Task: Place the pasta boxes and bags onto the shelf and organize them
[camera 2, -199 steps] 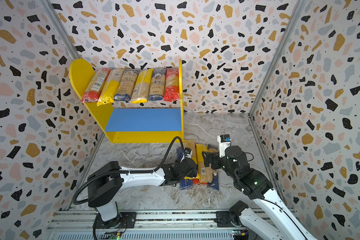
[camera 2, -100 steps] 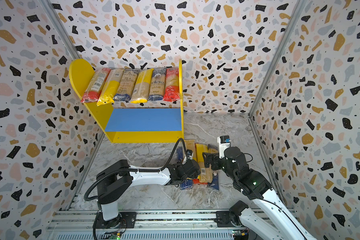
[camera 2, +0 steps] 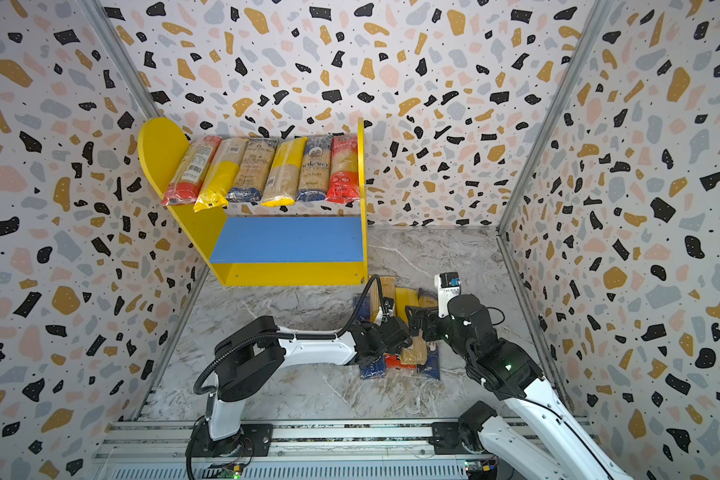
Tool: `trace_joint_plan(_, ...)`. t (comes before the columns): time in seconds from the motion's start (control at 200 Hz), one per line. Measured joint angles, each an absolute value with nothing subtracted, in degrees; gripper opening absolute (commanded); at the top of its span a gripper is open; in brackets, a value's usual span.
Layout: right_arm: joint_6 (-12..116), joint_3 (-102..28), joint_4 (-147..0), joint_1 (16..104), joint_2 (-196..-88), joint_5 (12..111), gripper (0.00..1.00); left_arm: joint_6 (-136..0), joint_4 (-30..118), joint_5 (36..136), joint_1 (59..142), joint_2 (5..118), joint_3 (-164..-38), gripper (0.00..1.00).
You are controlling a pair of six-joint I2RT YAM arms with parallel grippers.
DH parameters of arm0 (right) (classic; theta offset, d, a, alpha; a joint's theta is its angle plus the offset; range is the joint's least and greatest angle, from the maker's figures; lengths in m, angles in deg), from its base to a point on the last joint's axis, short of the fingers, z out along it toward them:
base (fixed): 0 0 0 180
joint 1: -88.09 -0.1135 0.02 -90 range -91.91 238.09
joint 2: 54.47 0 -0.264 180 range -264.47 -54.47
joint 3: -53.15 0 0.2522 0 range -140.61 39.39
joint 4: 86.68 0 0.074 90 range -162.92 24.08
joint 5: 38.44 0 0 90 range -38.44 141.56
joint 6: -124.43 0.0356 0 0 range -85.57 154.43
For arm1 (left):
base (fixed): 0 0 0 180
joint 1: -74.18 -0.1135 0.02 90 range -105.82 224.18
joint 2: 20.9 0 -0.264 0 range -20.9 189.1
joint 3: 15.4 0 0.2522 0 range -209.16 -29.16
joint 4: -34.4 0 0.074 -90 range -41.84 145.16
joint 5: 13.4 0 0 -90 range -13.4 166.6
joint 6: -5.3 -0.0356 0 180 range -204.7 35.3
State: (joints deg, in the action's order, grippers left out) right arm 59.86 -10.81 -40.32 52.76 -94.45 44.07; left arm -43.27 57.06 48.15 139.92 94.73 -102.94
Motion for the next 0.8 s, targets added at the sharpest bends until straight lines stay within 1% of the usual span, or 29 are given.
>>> trace_joint_plan(0.035,59.9,-10.8,-40.3,52.8,-94.3,44.1,0.99,-43.4,57.1,47.8,139.9,95.0,-103.0,0.81)
trace_joint_plan(0.1,59.9,-10.6,-40.5,52.8,-94.1,44.0,0.99,-43.6,56.7,47.4,139.9,95.2,-103.1,0.73)
trace_joint_plan(0.235,59.9,-10.0,-40.6,52.8,-94.0,44.0,0.99,-43.8,55.7,47.2,139.9,95.3,-102.8,0.66)
trace_joint_plan(0.305,59.8,-9.9,-40.6,52.8,-94.0,44.0,0.99,-44.1,54.8,47.2,139.5,94.8,-101.9,0.59)
trace_joint_plan(0.426,59.8,-9.9,-40.8,52.9,-94.0,44.0,0.99,-44.8,51.7,48.6,138.4,91.5,-96.8,0.56)
trace_joint_plan(0.511,59.7,-9.9,-40.8,53.0,-94.0,44.0,0.99,-45.3,50.4,49.7,137.1,87.8,-92.1,0.55)
trace_joint_plan(0.566,59.7,-9.9,-41.0,53.0,-94.1,44.0,0.99,-45.5,50.4,50.0,136.5,85.7,-89.5,0.56)
trace_joint_plan(0.621,59.7,-9.9,-41.3,53.0,-94.2,44.1,0.99,-45.7,50.4,50.2,136.1,84.0,-87.5,0.60)
trace_joint_plan(0.701,59.7,-9.9,-41.7,53.1,-94.6,44.2,0.99,-45.9,50.4,50.6,135.8,82.7,-85.6,0.69)
trace_joint_plan(0.771,59.7,-9.8,-41.9,53.2,-95.0,44.4,0.99,-46.2,50.9,50.7,135.7,82.5,-85.1,0.79)
trace_joint_plan(0.801,59.7,-9.8,-41.9,53.2,-95.3,44.4,0.99,-46.2,51.1,50.7,135.7,82.6,-85.1,0.82)
